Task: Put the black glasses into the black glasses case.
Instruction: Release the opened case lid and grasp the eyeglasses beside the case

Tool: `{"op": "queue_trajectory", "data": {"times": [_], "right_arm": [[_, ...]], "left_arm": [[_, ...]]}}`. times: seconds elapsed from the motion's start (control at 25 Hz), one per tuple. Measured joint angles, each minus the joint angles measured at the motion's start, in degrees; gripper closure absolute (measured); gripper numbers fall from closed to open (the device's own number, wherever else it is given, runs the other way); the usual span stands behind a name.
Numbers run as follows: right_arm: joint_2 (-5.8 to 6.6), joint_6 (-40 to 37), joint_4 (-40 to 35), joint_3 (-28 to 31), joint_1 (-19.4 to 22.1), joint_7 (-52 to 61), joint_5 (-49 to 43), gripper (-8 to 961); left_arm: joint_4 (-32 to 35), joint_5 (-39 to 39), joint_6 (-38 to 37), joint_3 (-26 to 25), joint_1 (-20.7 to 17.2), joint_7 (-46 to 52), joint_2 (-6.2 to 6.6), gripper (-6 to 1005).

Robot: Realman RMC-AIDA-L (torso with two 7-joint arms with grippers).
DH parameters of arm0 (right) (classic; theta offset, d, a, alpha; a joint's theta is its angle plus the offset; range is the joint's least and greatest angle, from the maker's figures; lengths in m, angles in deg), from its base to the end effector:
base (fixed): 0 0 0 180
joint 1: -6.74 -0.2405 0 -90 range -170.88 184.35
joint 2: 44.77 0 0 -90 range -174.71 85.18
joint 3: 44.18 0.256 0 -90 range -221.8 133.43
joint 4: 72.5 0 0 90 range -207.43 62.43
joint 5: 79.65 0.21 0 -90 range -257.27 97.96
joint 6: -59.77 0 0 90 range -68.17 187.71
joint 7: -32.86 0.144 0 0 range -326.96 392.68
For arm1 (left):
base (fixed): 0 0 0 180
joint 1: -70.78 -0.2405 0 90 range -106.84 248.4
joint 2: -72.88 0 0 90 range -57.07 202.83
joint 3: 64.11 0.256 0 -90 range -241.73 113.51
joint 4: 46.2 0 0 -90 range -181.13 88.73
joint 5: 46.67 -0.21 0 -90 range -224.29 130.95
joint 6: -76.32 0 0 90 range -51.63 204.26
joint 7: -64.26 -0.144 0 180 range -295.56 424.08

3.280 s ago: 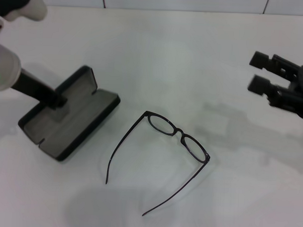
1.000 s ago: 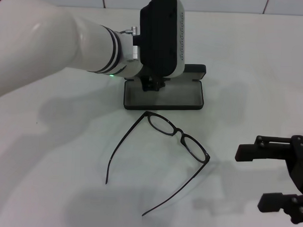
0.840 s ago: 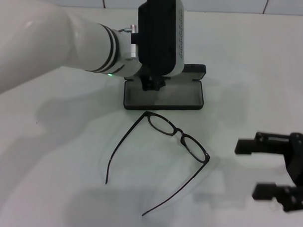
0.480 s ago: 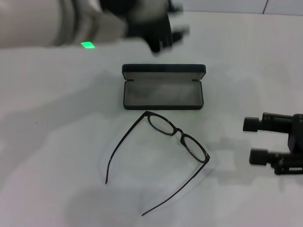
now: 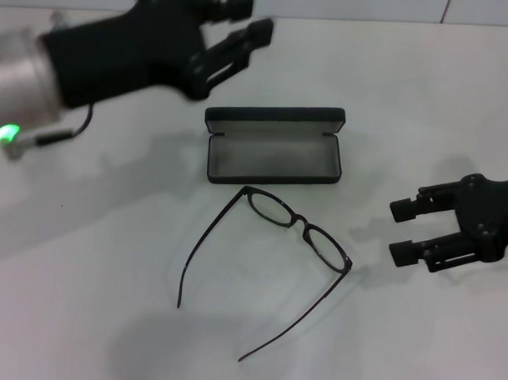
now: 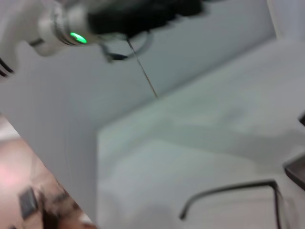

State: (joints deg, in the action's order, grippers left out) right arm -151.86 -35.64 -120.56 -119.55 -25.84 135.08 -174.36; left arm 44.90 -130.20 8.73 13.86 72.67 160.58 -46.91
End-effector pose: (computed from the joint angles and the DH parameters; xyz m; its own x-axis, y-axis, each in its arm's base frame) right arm 0.2019 0.3306 0.0254 0.8766 -0.3961 -0.2733 -0.3619 -0.9169 0.1683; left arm -0.1583 0.2917 0.0589 0.7725 0.0236 0.6346 0.3616 -0.8379 -0.4090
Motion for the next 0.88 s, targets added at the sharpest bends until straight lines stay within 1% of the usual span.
{"op": "queue_trajectory", "data": {"times": [0.08, 0.2, 0.28, 0.32, 0.44, 0.52, 0.6, 0.68, 0.76, 0.8, 0.88], "right_arm": [[-1.93, -0.1, -5.23, 2.65, -0.23, 4.61, -7.02, 202], [-3.94, -0.35, -10.32, 4.96, -1.28, 9.58, -14.2, 202], [-4.63, -0.55, -12.2, 5.33, -2.93, 13.18, -17.45, 202], [-4.88, -0.72, -12.65, 5.34, -4.31, 15.36, -18.85, 202], [-5.31, -1.09, -13.0, 5.16, -8.13, 20.05, -20.92, 202], [-5.49, -1.06, -13.03, 5.12, -10.11, 22.76, -21.91, 202], [-5.74, -0.66, -12.54, 5.15, -12.69, 25.9, -23.77, 202], [-6.23, -0.08, -11.6, 5.09, -14.97, 27.68, -26.59, 203], [-7.26, 1.09, -10.21, 4.97, -17.3, 29.55, -31.03, 207], [-7.91, 1.91, -9.09, 4.9, -18.76, 30.86, -34.13, 211], [-8.46, 2.95, -6.82, 4.37, -20.87, 32.19, -37.18, 218]], "left_arm": [[-5.67, 6.6, -5.62, -1.57, -2.28, -6.48, -0.06, 673], [-13.38, 14.25, -12.56, -3.89, -4.32, -14.43, -0.03, 679], [-19.84, 17.43, -18.01, -7.42, -4.45, -17.02, 0.08, 683], [-21.92, 17.99, -19.98, -8.79, -4.19, -17.33, 0.09, 685], [-31.05, 17.14, -27.96, -14.86, -1.92, -19.1, 0.29, 691], [-38.37, 13.76, -33.58, -18.98, 0.85, -21.73, 0.75, 695], [-41.94, 10.52, -36.16, -21.13, 2.39, -22.99, 1.07, 696], [-44.1, 6.55, -37.55, -22.61, 3.67, -23.75, 1.41, 698], [-44.81, 3.54, -37.7, -22.96, 4.51, -23.84, 1.53, 699], [-44.96, 2.48, -37.72, -22.99, 4.85, -23.85, 1.52, 700], [-45.22, 1.09, -37.63, -23.01, 5.38, -23.9, 1.3, 701]]}}
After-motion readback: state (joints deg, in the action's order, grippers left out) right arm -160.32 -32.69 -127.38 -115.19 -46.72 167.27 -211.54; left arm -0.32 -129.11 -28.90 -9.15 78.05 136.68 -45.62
